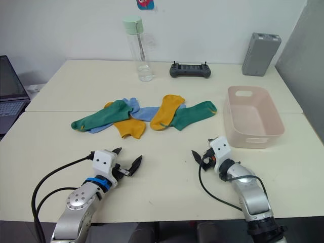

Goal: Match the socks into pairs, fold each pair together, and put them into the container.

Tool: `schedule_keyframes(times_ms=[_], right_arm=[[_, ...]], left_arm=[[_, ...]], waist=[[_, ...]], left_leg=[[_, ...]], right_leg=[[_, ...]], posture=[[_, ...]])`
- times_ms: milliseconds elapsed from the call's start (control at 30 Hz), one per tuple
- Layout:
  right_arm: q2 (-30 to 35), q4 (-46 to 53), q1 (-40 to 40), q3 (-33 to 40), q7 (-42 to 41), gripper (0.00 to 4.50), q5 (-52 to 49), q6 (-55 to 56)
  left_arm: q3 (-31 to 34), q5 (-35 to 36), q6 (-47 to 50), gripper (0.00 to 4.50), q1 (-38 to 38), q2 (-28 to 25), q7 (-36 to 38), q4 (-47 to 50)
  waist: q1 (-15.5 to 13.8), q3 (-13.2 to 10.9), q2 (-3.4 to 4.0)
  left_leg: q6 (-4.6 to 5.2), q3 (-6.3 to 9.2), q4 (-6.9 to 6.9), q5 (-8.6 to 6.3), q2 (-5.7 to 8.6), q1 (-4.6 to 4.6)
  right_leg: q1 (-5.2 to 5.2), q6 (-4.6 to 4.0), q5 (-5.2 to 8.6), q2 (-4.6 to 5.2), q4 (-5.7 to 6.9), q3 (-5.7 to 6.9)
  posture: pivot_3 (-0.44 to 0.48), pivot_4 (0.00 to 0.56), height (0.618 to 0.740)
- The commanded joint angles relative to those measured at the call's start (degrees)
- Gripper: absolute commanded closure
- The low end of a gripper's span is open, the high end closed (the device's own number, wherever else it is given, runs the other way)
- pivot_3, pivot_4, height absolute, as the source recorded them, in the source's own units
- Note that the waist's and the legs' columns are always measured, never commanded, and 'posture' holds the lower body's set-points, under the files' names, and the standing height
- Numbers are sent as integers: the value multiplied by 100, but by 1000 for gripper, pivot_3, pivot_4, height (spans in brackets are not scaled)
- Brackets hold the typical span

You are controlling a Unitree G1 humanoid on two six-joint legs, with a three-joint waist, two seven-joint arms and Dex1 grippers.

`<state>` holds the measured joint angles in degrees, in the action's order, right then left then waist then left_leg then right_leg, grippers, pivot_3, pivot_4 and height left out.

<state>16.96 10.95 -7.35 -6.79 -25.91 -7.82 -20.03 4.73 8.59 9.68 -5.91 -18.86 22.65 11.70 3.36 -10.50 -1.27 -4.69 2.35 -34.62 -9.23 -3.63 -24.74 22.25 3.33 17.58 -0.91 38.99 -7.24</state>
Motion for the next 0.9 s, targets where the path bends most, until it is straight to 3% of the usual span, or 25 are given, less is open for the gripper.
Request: schedule_keyframes(times_ms=[33,900], right_arm=[[-12,196,-3,44,37,59,10,119],[-10,279,42,30,54,59,11,68]], left_arm=[[24,-28,-26,0,30,-46,-20,83],[-17,-109,-67,0,19,-26,-13,98]], waist=[[0,0,0],[0,0,0]], left_leg=[[0,0,0,0,0,0],[0,0,0,0,0,0]], right_leg=[[0,0,0,0,0,0],[0,-1,0,0,0,0]], posture=[[0,150,740],[0,150,740]])
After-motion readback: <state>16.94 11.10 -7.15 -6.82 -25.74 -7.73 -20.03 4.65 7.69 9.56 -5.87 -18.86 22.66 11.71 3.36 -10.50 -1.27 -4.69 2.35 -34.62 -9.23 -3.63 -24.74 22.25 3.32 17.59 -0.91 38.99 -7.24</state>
